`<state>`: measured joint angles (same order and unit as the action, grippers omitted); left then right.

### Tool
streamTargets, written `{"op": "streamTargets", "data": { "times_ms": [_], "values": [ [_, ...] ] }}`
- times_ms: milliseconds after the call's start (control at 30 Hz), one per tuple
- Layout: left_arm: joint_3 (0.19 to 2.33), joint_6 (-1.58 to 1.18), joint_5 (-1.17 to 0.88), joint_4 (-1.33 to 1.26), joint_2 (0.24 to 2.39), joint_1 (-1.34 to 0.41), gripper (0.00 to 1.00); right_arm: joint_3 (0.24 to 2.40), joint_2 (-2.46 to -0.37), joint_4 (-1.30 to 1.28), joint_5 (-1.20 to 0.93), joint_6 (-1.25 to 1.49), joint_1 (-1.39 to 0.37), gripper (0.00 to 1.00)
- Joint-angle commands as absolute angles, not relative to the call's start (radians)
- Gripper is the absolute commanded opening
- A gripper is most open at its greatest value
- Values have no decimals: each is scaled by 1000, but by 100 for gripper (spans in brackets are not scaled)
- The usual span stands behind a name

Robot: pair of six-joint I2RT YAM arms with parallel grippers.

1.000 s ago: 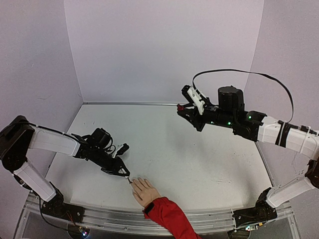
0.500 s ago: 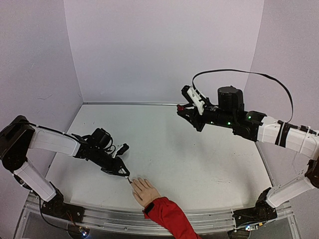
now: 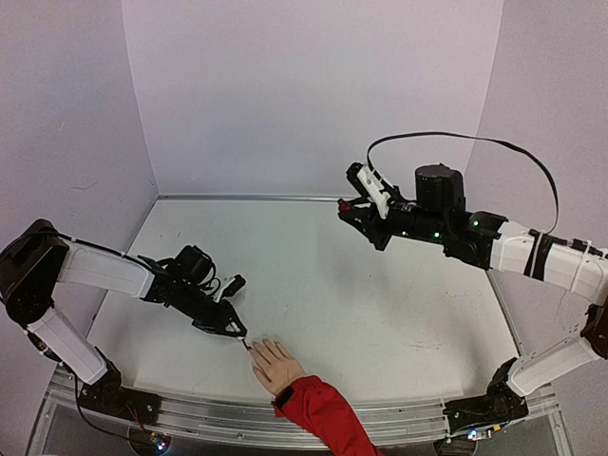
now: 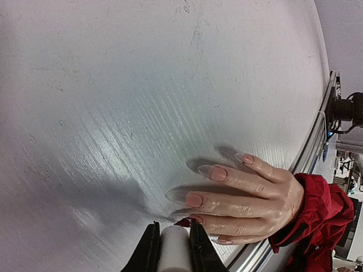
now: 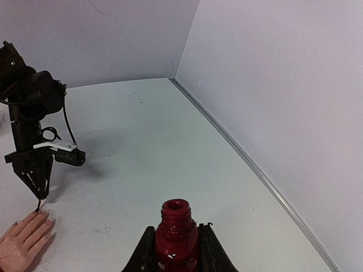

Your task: Paint the nails

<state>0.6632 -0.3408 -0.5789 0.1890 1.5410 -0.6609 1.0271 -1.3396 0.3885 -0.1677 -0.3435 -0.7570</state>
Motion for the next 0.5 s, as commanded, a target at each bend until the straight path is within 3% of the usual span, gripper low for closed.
{"op": "streamTargets", "data": {
  "times_ms": [0, 467],
  "values": [
    [688, -345, -568, 153, 1538, -660, 0, 1046, -1342, 433, -179, -345, -752, 0],
    [694, -352, -559, 161, 1506, -658, 0, 1046, -1347, 431, -181, -344, -752, 0]
  ]
}}
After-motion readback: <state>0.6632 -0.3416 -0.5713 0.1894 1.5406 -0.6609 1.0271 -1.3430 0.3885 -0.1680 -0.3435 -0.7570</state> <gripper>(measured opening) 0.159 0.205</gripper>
